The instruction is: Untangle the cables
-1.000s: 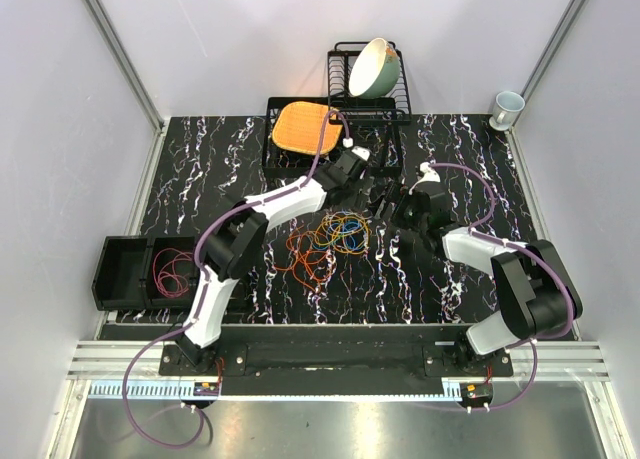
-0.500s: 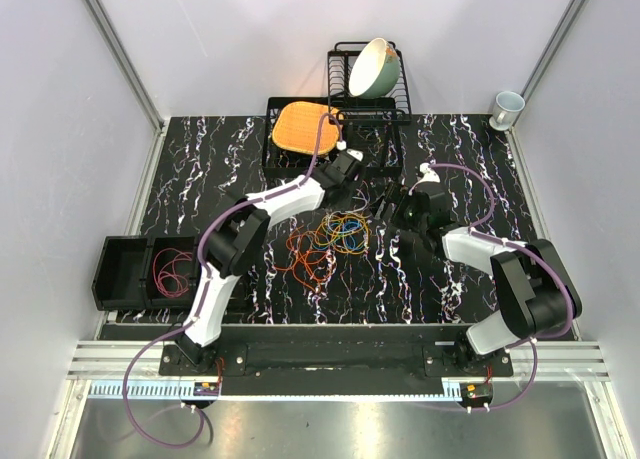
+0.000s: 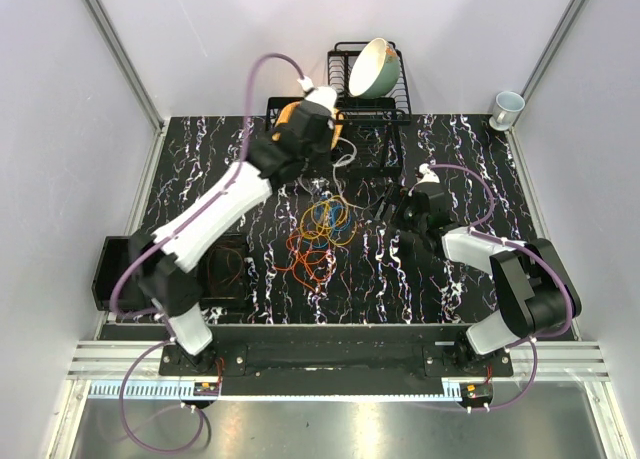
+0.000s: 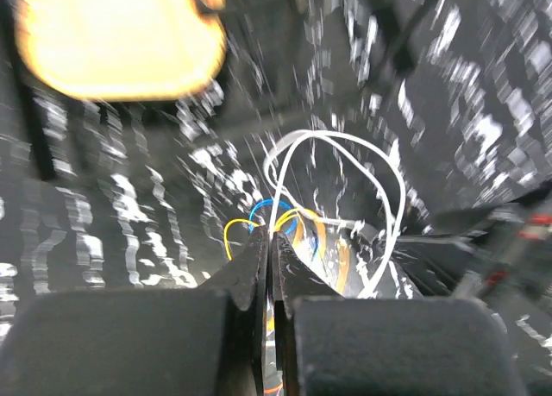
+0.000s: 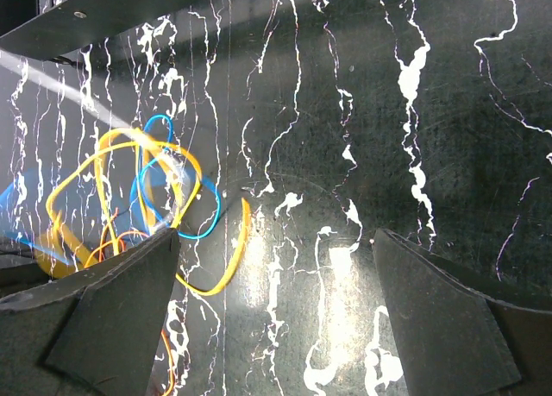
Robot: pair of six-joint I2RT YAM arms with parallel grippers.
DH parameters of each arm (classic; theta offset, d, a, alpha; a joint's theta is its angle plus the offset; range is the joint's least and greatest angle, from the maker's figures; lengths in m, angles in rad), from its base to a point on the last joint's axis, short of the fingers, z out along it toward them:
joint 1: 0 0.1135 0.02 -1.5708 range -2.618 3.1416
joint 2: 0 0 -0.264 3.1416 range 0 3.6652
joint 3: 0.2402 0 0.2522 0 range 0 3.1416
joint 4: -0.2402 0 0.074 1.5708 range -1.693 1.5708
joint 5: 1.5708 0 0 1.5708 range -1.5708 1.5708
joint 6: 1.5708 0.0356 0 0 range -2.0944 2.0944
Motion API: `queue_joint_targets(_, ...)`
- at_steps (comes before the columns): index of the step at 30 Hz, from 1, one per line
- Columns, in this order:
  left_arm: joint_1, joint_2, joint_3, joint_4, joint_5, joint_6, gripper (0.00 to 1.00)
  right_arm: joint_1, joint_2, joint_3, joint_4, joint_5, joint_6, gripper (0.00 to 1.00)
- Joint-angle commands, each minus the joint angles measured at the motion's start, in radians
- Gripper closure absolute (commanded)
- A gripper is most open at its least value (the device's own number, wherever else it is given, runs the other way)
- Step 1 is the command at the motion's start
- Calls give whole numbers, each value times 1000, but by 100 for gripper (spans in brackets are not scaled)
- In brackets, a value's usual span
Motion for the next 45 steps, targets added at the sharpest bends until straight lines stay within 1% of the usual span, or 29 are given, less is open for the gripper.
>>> queue_joint_targets(1,1,-118,47,-87,-132,50,100,-5,-18,33,19,2,-4,0)
queue_joint_targets(7,1,-225,96,-122,-201,108,100,-3,-19,33,19,-9,-1,0)
queue_joint_targets(11,5,-279,139,-154,-293,131,100,-5,-32,30,22,-15,-1,0)
queue_joint_targets(12,7,-292,153,-154,-314,133,100,-5,-33,27,25,-18,-1,0)
queue_joint_targets(14,7,-340,160,-127,-313,148,100,-5,-36,25,28,-23,1,0)
queue_joint_targets(16,7,-363,192,-108,-305,188,100,-5,-32,27,31,-30,4,0)
queue_joint_targets(20,7,-380,347,-111,-342,251,100,-5,-32,27,37,-38,7,0)
queue_joint_targets(23,8,-409,375,-87,-371,286,100,-5,-35,28,40,-44,8,0)
queue_joint_targets(25,7,-446,348,-58,-396,308,100,-5,-32,27,40,-46,8,0)
queue_joint_targets(28,7,-506,225,-24,-456,312,100,-5,-33,28,39,-47,10,0)
queue_joint_targets(29,7,-524,149,-19,-486,306,100,-5,-33,28,39,-49,10,0)
queue_joint_targets(31,7,-575,75,-7,-528,296,100,-6,-32,30,37,-52,10,0)
queue_joint_targets(32,8,-593,6,-4,-576,297,100,-6,-30,30,37,-53,13,0)
queue_joint_targets(35,19,-661,-114,-12,-649,231,100,-5,-32,30,40,-59,13,0)
queue_joint_targets(37,47,-704,-177,-44,-672,207,100,-5,-30,31,42,-64,17,0)
queue_joint_targets(38,62,-714,-194,-59,-695,172,100,-5,-27,31,42,-65,16,0)
queue_joint_targets(41,143,-744,-243,-140,-701,92,100,-5,-24,33,45,-72,20,0)
queue_joint_targets(42,195,-756,-252,-160,-698,67,100,-5,-24,34,45,-73,20,0)
queue_joint_targets(44,250,-771,-287,-209,-669,7,100,-5,-25,34,43,-73,22,0)
queue_joint_targets(45,302,-786,-300,-225,-661,-14,100,-5,-26,33,42,-72,20,0)
